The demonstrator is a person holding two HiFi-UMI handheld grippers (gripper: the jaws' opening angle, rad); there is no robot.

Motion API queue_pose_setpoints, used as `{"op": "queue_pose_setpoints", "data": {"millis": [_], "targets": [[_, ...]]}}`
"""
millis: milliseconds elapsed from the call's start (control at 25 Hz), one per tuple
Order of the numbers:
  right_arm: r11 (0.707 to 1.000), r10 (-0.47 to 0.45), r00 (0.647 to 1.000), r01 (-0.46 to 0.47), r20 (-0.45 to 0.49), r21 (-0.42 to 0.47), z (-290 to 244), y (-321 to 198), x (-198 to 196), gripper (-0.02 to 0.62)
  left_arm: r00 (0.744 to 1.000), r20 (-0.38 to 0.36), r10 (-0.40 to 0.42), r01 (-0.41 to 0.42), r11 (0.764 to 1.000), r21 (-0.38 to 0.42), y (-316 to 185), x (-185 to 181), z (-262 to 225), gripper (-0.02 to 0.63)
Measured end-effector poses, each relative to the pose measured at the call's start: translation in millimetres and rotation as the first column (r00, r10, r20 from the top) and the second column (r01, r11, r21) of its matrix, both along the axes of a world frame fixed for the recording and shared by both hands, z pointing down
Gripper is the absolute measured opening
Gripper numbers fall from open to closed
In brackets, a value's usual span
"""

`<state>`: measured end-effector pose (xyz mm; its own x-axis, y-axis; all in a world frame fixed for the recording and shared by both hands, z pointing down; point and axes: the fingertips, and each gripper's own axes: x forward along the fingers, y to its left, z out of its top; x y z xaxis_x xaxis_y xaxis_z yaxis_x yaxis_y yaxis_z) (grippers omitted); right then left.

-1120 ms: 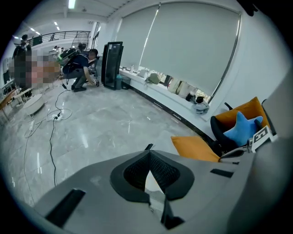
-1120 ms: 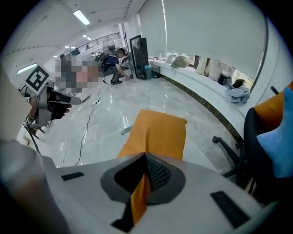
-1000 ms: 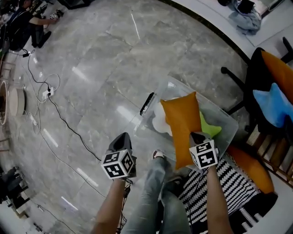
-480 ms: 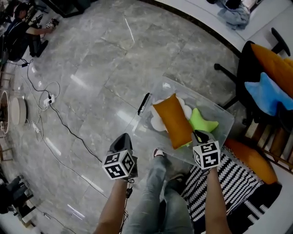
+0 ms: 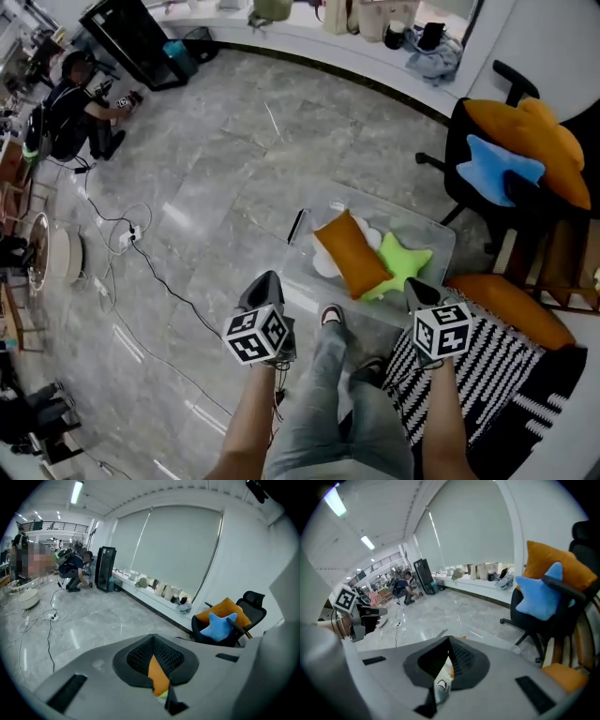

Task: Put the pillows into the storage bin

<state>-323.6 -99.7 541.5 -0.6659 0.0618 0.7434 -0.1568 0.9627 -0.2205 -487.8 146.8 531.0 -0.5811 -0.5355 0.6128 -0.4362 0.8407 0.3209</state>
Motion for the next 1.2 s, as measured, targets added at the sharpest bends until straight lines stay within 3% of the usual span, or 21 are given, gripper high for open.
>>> {"op": "queue_pose_setpoints", "data": {"millis": [200,320,400,560,680,800,920,1200], "targets": [[0.983,0.182,0.978,-0.181,0.103,-0.014,-84.8,-26.1,105.8,0.0,0.992,0.115,0.054,-0.053,0.999,-0.011,4.2,39.2,-97.2,0.003],[0.945,0.321,0.938,-0.326,0.134,0.021,-126.5,-48.4,193.0,0.001,0.98,0.138,0.142,-0.139,0.99,-0.031,-2.2,80.2,-132.5,0.003],[0.867,0.461,0.854,-0.492,0.242,0.084,-163.3,-72.6,242.3,0.001,0.954,0.191,0.231,-0.236,0.972,0.003,-27.5,83.8,-161.1,0.003],[0.652,0.647,0.645,-0.745,0.407,0.143,-241.1,-80.3,346.2,0.002,0.906,0.268,0.326,-0.352,0.935,0.051,-44.4,104.5,-219.2,0.003],[0.555,0.693,0.565,-0.815,0.449,0.17,-269.4,-68.5,389.6,0.002,0.866,0.326,0.38,-0.418,0.907,0.05,-49.7,115.3,-243.8,0.003],[0.505,0.713,0.531,-0.842,0.458,0.189,-280.3,-50.8,411.8,0.002,0.831,0.367,0.419,-0.462,0.886,0.034,-49.8,120.4,-254.9,0.003],[0.458,0.737,0.504,-0.862,0.451,0.215,-285.4,-30.6,428.1,0.0,0.828,0.36,0.431,-0.479,0.877,0.052,-48.0,125.6,-254.1,0.003],[0.423,0.745,0.467,-0.883,0.477,0.204,-294.6,-3.1,437.4,0.0,0.821,0.358,0.445,-0.504,0.86,0.084,-38.8,141.9,-253.9,0.003]]}}
